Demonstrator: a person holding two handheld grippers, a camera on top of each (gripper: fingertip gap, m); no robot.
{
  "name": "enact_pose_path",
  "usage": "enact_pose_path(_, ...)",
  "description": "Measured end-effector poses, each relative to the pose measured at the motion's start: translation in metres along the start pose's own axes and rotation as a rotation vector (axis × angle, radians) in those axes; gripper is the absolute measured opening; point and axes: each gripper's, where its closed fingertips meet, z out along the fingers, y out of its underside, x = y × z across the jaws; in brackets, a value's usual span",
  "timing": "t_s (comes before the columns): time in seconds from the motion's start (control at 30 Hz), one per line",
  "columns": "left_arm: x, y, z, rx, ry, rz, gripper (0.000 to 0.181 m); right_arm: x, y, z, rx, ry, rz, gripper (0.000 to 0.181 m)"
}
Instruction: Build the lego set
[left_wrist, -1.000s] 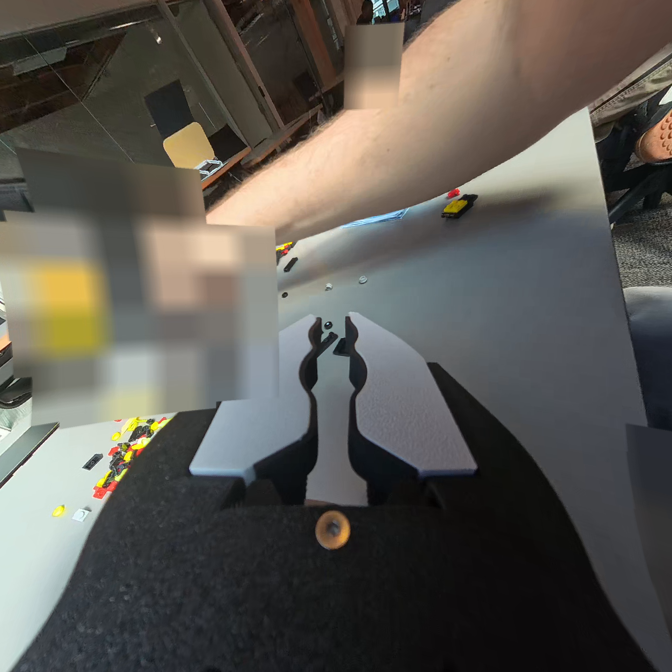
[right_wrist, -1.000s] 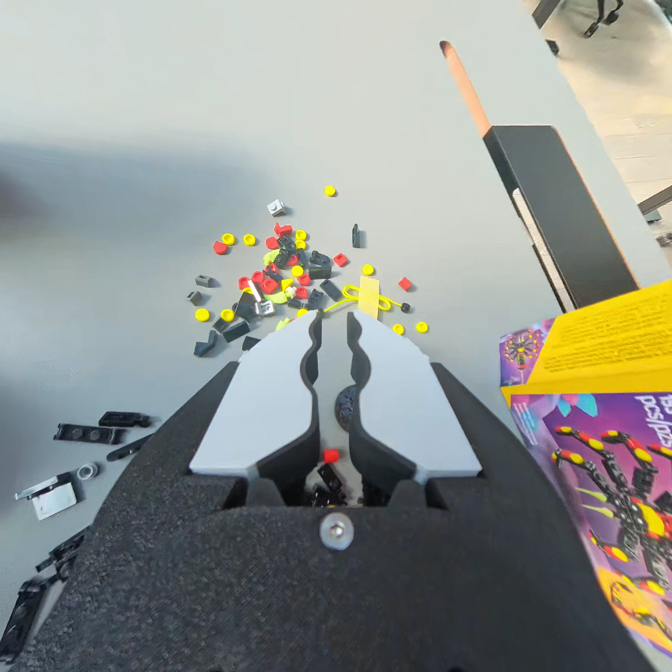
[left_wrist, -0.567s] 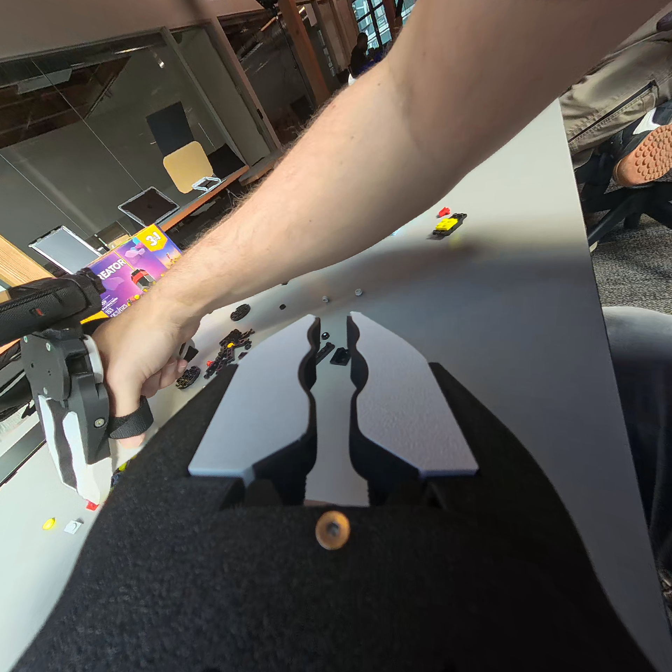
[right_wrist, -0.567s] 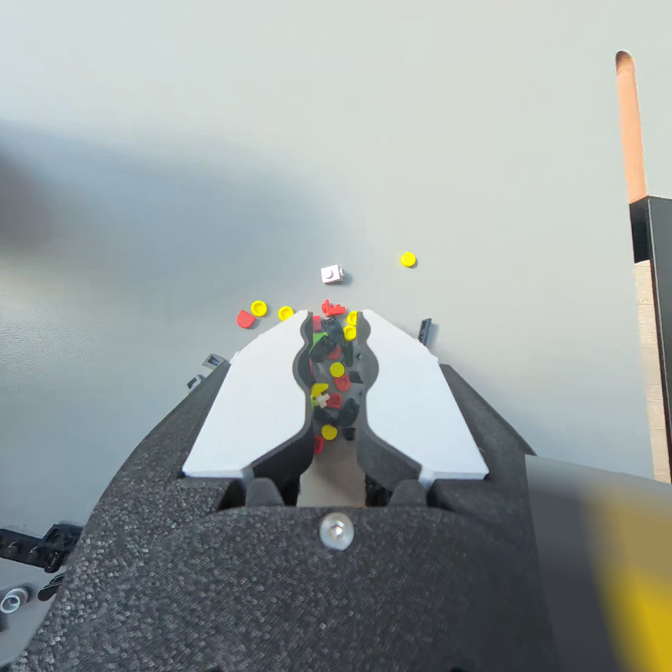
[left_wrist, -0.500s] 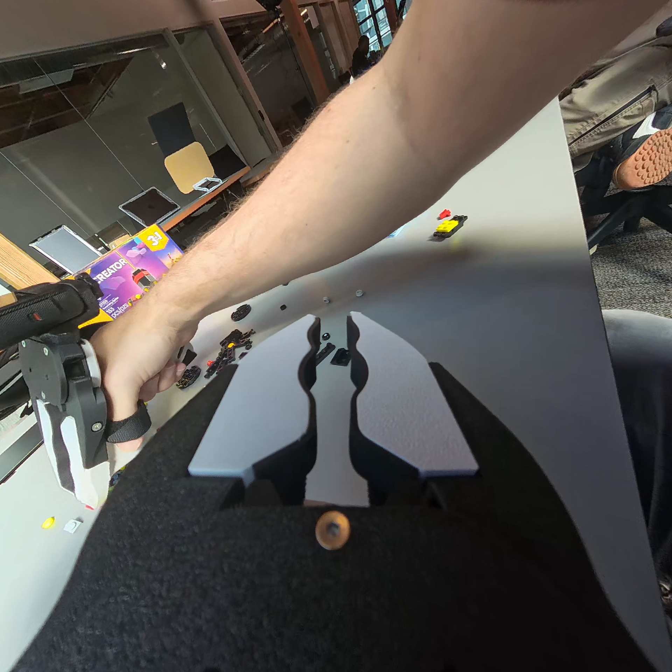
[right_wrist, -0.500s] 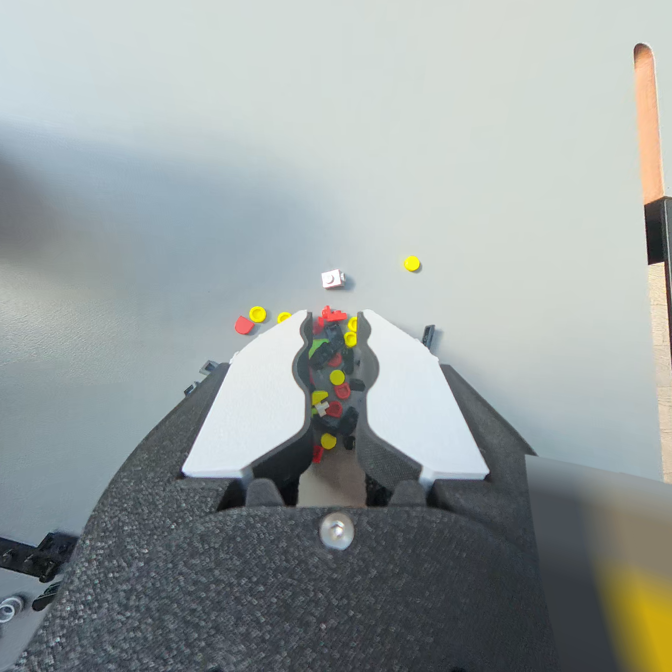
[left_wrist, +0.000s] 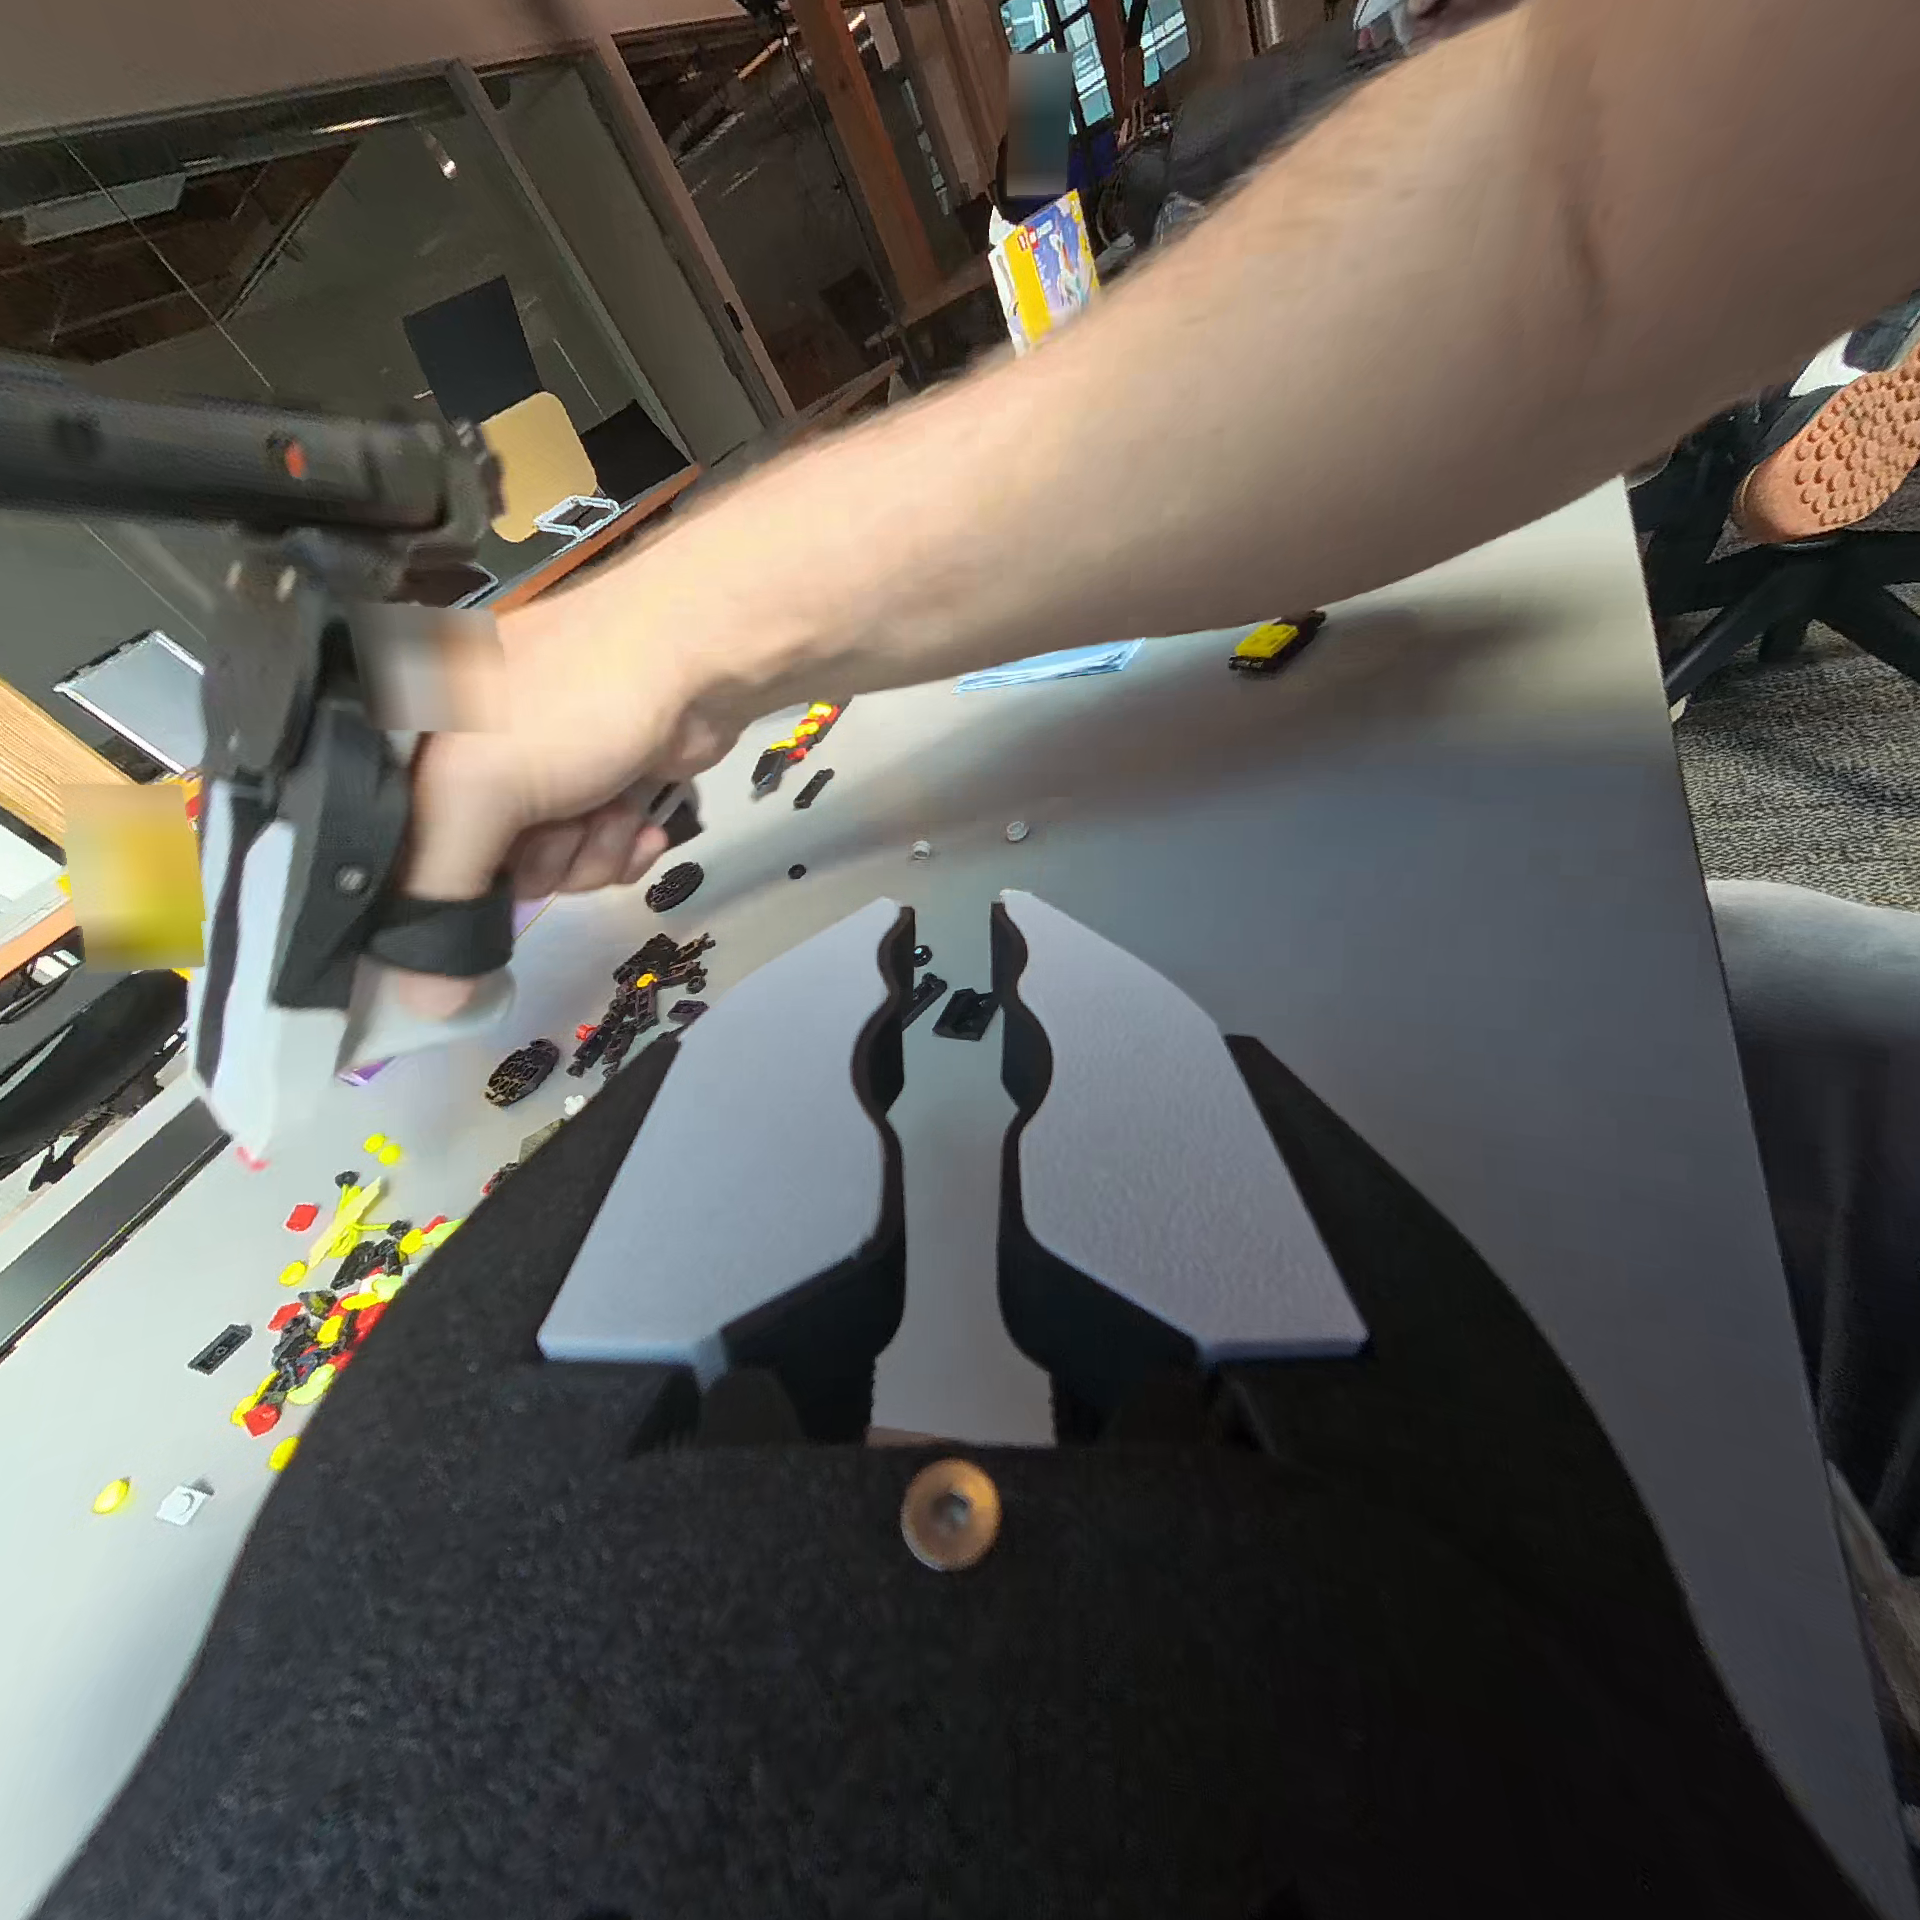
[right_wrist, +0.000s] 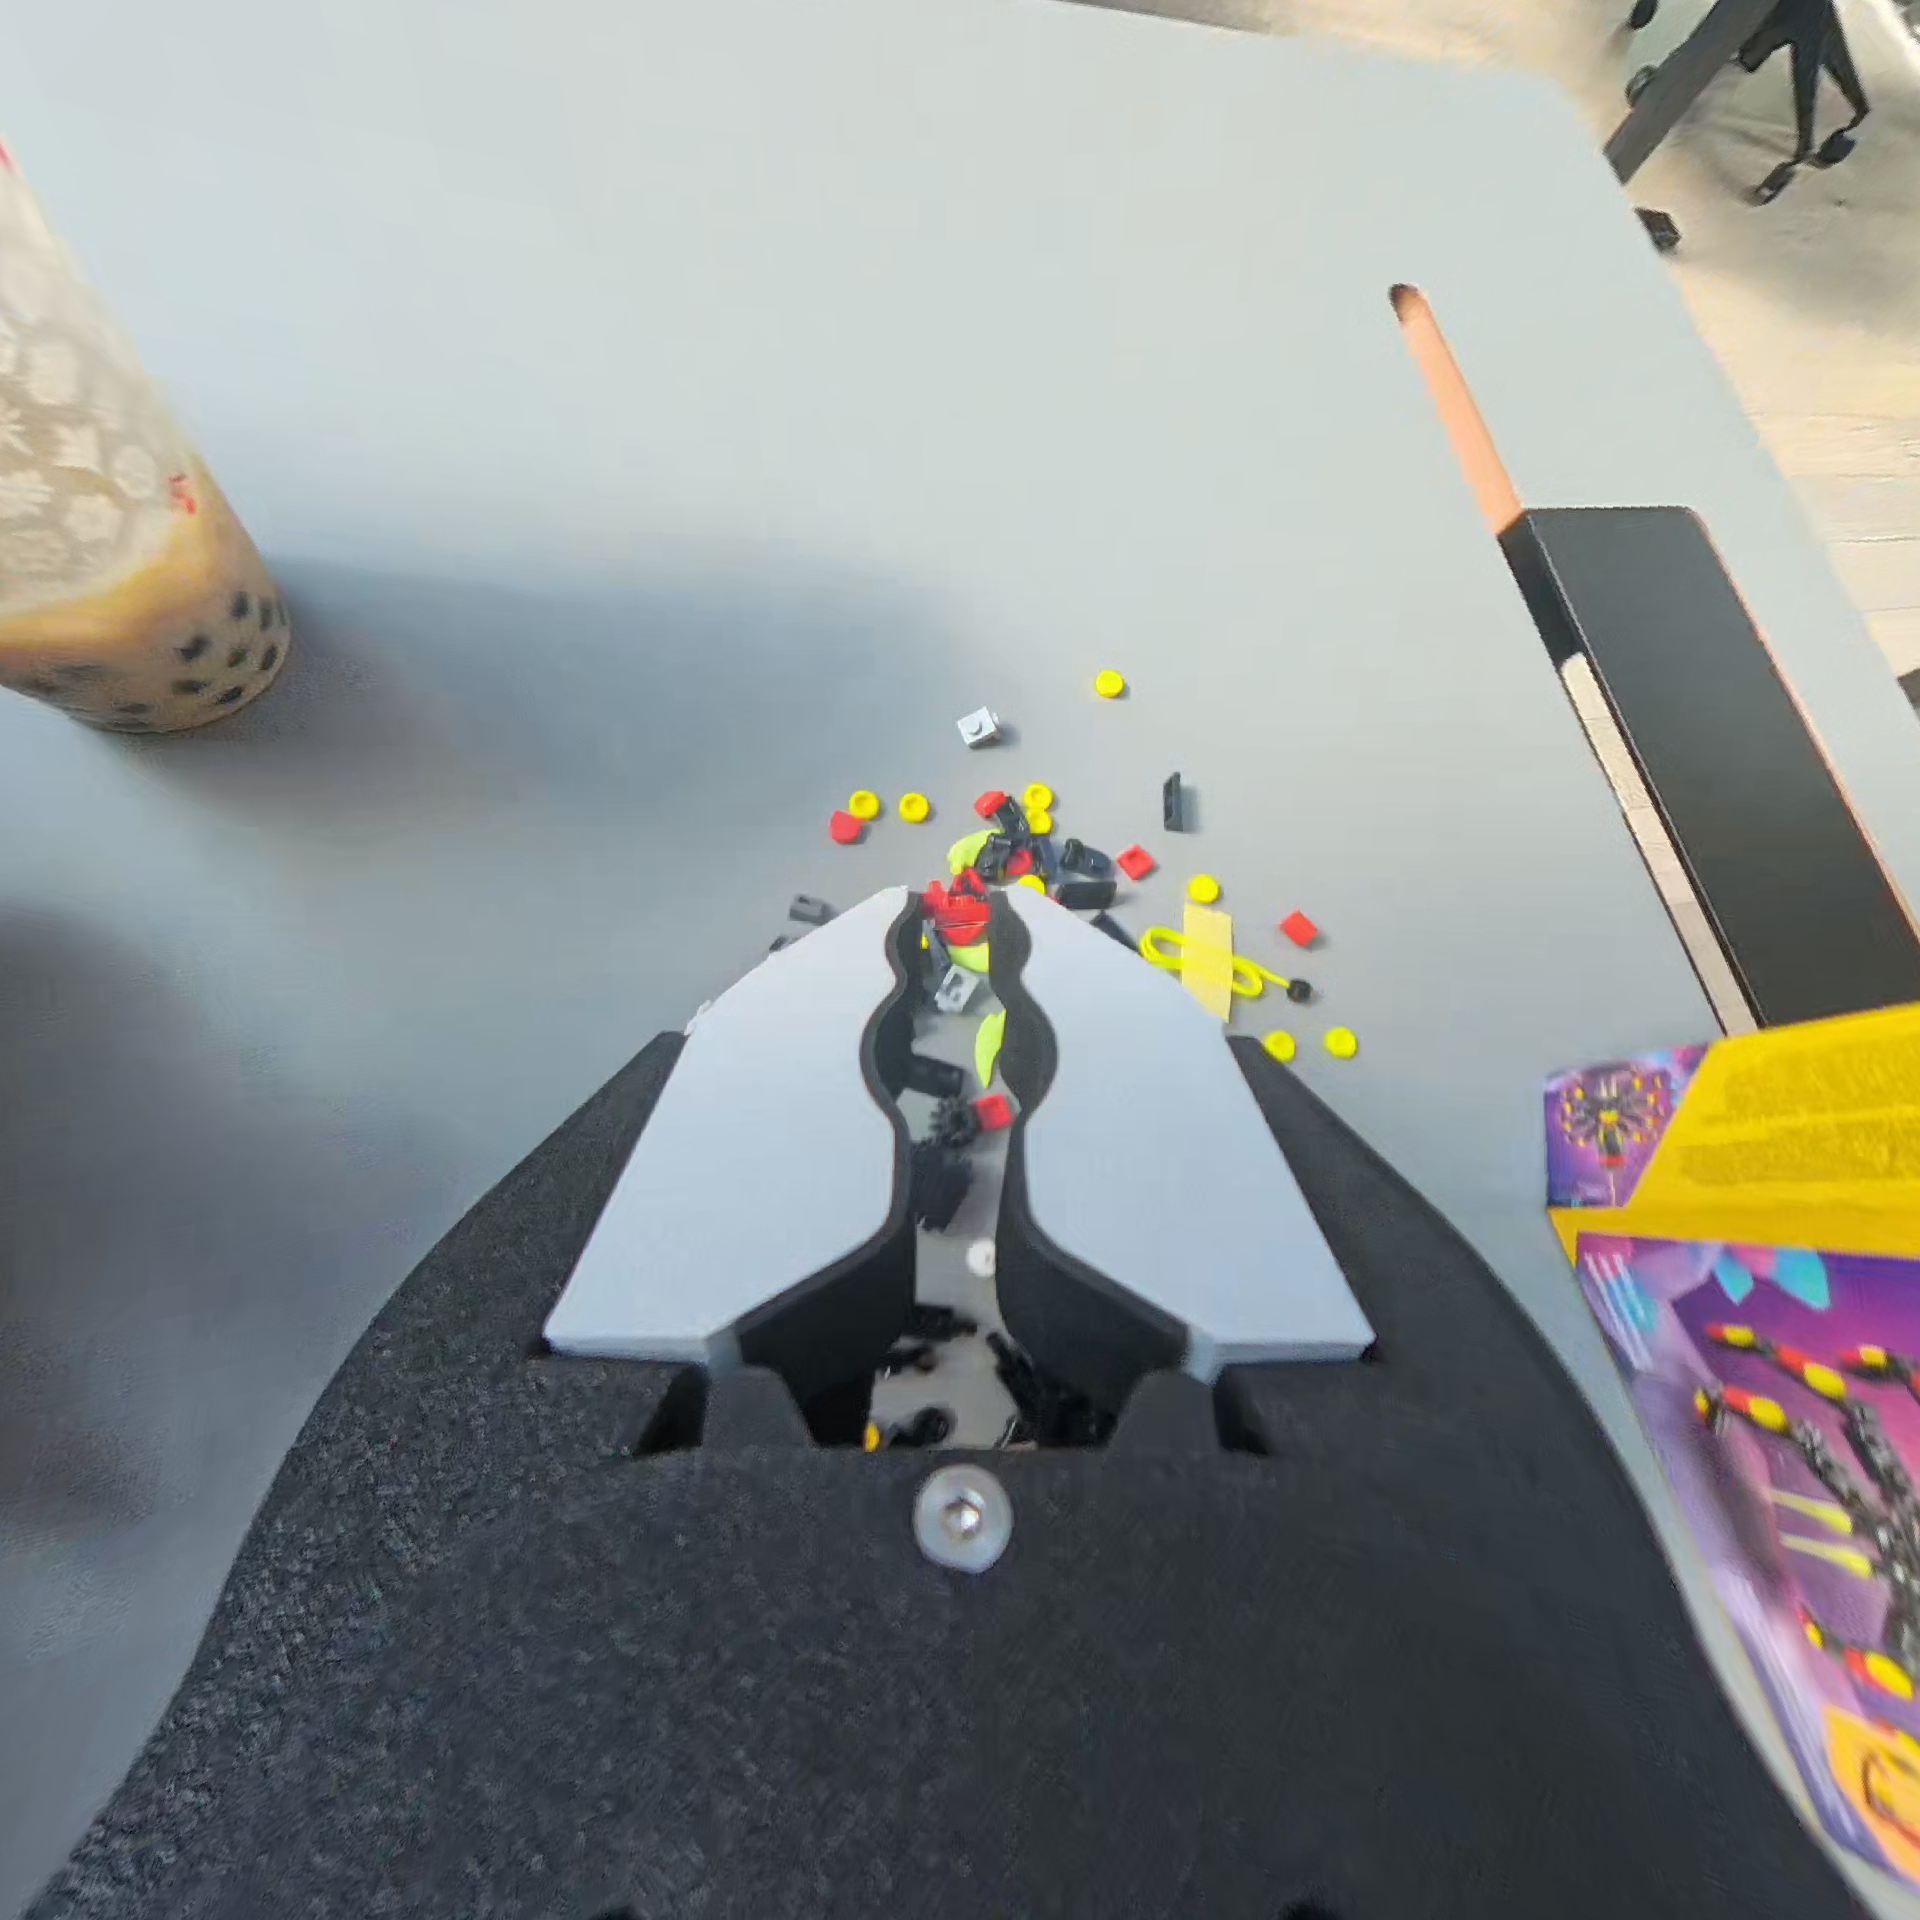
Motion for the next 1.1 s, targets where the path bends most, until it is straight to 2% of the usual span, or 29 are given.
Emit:
enact_pose_path(0.03,0.001,0.0,0.0,-0.001,0.005,0.0,0.014,-0.009,0.006,-0.028,0.024,0.051,0.041,0.011)
enact_pose_path(0.17,0.007,0.001,0.002,-0.017,0.029,0.035,0.014,-0.067,0.062,-0.148,0.113,0.263,0.243,0.011)
enact_pose_path(0.27,0.015,-0.001,0.01,-0.056,0.049,0.112,0.014,-0.109,0.107,-0.224,0.246,0.407,0.392,0.011)
enact_pose_path(0.37,0.034,-0.006,0.035,-0.082,0.118,0.146,0.014,-0.132,0.133,-0.273,0.358,0.511,0.433,0.011)
enact_pose_path(0.43,0.05,-0.014,0.057,-0.071,0.181,0.112,0.015,-0.133,0.141,-0.294,0.425,0.605,0.367,0.011)
enact_pose_path(0.5,0.064,-0.025,0.08,-0.053,0.248,0.027,0.015,-0.125,0.146,-0.314,0.498,0.763,0.266,0.011)
enact_pose_path(0.53,0.069,-0.033,0.091,-0.04,0.276,-0.024,0.015,-0.122,0.148,-0.322,0.516,0.83,0.225,0.011)
enact_pose_path(0.6,0.075,-0.048,0.11,-0.011,0.312,-0.113,0.015,-0.119,0.15,-0.328,0.538,0.872,0.175,0.011)
enact_pose_path(0.7,0.075,-0.069,0.136,0.021,0.323,-0.201,0.015,-0.12,0.144,-0.33,0.628,0.766,0.206,0.011)
enact_pose_path(0.8,0.072,-0.088,0.156,0.074,0.338,-0.315,0.015,-0.118,0.143,-0.338,0.652,0.757,0.158,0.011)
enact_pose_path(0.97,0.067,-0.118,0.176,0.209,0.443,-0.719,0.015,-0.117,0.144,-0.344,0.647,0.733,0.042,0.011)
enact_pose_path(1.1,0.067,-0.129,0.186,0.28,0.555,-1.041,0.015,-0.11,0.155,-0.341,0.598,0.729,-0.047,0.011)
